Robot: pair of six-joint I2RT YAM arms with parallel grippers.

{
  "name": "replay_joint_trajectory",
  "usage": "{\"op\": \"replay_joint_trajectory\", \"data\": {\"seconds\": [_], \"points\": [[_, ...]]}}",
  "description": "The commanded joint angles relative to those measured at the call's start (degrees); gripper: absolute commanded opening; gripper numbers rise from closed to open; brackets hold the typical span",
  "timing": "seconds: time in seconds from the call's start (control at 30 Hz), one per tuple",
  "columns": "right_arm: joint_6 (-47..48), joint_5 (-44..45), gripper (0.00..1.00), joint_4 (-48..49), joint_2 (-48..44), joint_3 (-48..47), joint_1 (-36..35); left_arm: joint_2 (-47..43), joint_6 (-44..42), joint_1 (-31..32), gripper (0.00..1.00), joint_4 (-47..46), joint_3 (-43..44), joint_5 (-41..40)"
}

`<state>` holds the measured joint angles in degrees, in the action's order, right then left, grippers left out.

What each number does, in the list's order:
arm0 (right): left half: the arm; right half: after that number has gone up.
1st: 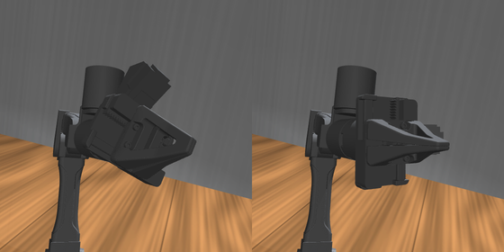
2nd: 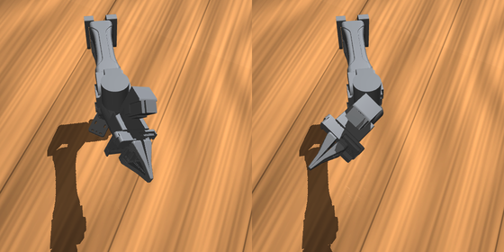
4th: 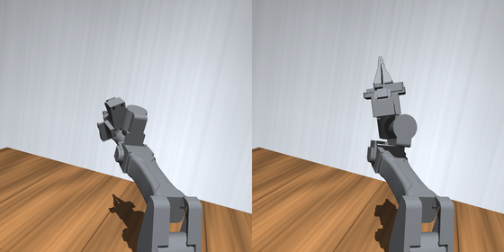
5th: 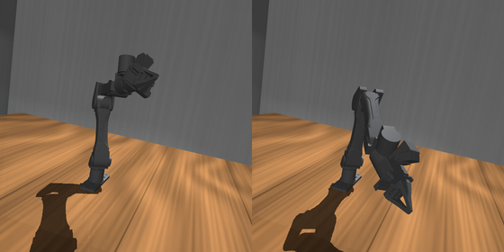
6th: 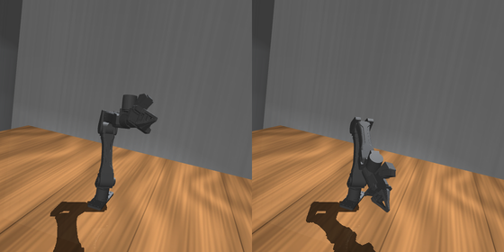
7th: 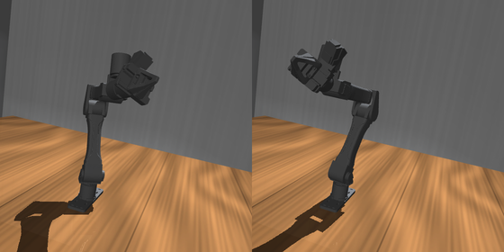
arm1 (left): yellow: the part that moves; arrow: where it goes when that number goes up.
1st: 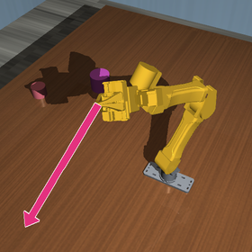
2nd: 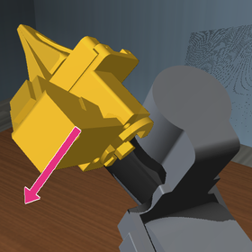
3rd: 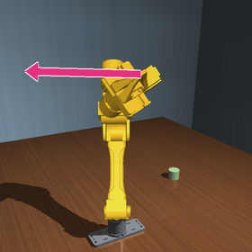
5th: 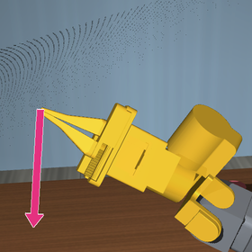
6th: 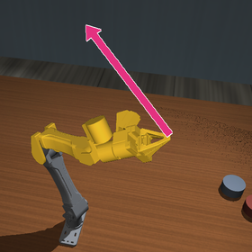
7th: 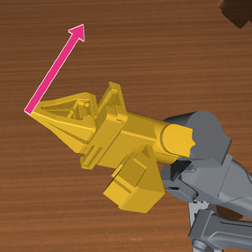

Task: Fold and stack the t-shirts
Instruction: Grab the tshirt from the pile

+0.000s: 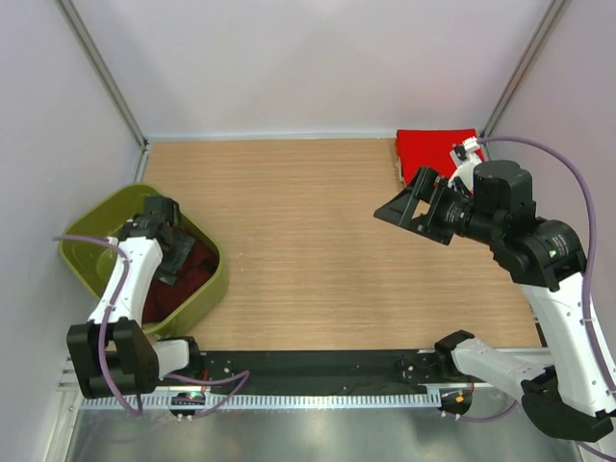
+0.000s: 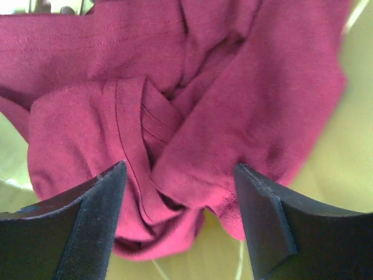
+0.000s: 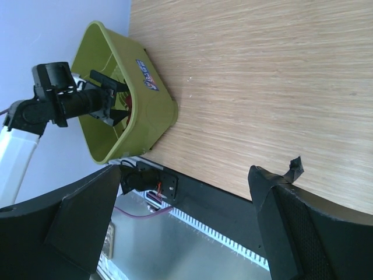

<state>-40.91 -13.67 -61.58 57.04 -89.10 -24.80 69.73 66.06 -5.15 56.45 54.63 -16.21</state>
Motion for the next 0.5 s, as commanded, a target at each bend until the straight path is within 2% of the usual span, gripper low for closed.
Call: {"op": "replay_joint_trajectory", "data": {"seconds": [0.0,0.03,0.07,0.1,0.2,0.23,0.33,0.43,0.47], "points": [[-0.67,-1.35,1.0,-0.73,1.06,-3.27,-0.25,-2.22,0.92,-0.65,0.71,-7.65,-2.15,-1.71],[-0.75,-1.71,1.0,-0.73,1.76,-3.53,-0.25,-3.02,0.91,-0.83,0.66,-8.45,-3.38,-2.16],[-1.02,-2.49,1.0,-0.82,2.11,-3.97,-0.17,-3.72,0.82,-1.53,0.56,-10.2,-3.91,-2.42],[-1.11,-2.85,1.0,-0.82,2.38,-4.5,-0.25,-5.56,0.74,-1.71,0.33,-10.91,-4.27,-2.34],[-1.11,-2.94,1.0,-1.96,3.52,-5.47,-0.25,-7.5,0.38,-2.67,0.0,-10.14,-1.82,-4.53],[-1.02,-2.94,1.0,-2.14,3.78,-5.91,-0.17,-8.2,-0.05,-2.85,0.0,-9.17,0.1,-6.54],[-0.32,-2.85,1.0,-2.58,4.31,-6.44,-0.25,-8.65,-2.51,-2.94,0.0,-6.88,13.08,-9.01],[0.21,-3.11,1.0,-3.1,4.75,-6.79,-0.25,-9.44,-2.52,-2.94,0.0,-9.23,22.16,-6.49],[0.65,-3.03,1.0,-3.37,4.75,-7.22,-0.25,-9.7,-1.82,-2.94,0.0,-10.81,27.67,-5.08]]}}
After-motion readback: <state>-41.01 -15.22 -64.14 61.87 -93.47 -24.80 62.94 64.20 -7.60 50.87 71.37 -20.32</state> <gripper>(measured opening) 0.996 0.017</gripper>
